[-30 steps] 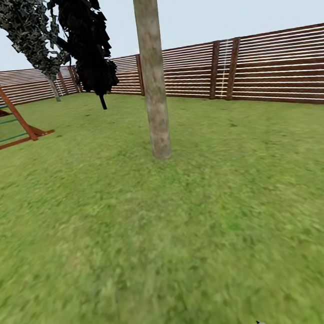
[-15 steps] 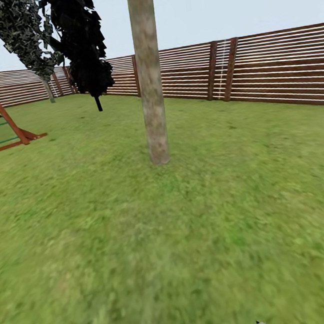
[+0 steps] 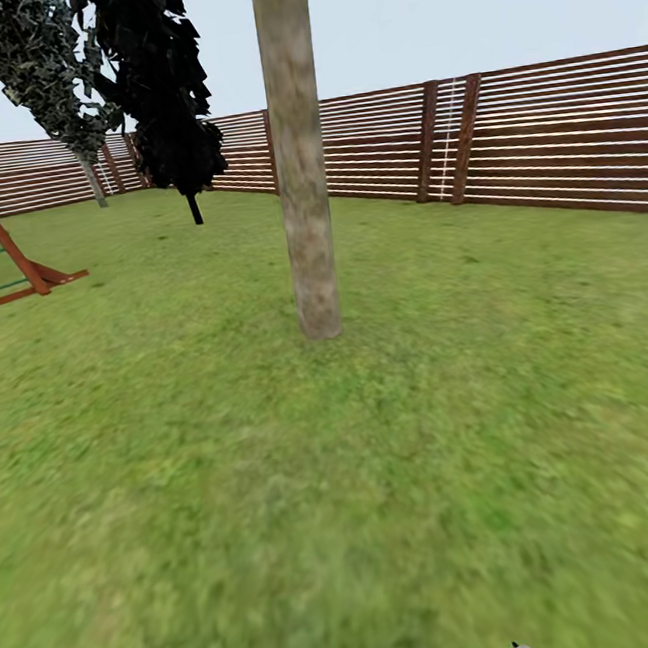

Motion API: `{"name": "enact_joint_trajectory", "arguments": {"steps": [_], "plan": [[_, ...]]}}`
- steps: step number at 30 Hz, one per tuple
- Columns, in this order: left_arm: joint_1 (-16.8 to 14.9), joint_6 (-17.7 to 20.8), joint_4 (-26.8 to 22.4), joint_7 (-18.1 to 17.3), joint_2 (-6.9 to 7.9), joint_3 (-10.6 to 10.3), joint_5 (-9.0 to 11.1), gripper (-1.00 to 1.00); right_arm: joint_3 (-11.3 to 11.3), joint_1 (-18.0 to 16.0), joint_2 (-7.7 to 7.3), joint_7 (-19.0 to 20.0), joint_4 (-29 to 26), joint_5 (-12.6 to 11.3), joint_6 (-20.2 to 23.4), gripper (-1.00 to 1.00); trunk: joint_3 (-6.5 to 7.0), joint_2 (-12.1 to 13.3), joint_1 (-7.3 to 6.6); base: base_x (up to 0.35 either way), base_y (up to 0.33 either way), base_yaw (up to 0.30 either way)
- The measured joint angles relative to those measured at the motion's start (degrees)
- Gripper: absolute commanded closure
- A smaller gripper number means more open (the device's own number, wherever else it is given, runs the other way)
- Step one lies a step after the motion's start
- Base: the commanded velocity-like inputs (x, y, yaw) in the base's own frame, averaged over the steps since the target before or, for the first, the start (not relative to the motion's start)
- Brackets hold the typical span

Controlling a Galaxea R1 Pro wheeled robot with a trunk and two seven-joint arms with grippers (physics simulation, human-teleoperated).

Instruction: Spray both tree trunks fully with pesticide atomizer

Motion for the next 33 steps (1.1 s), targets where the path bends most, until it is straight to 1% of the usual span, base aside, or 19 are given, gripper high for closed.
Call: {"name": "enact_joint_trajectory", "arguments": {"steps": [33], "plan": [[0.0, 0.0, 0.0, 0.0, 0.0, 0.0, 0.0, 1.0, 0.0, 0.0, -0.02, 0.0, 0.0, 0.0, 0.0, -1.0, 0.0, 0.0, 0.0, 0.338, 0.0, 0.0]]}}
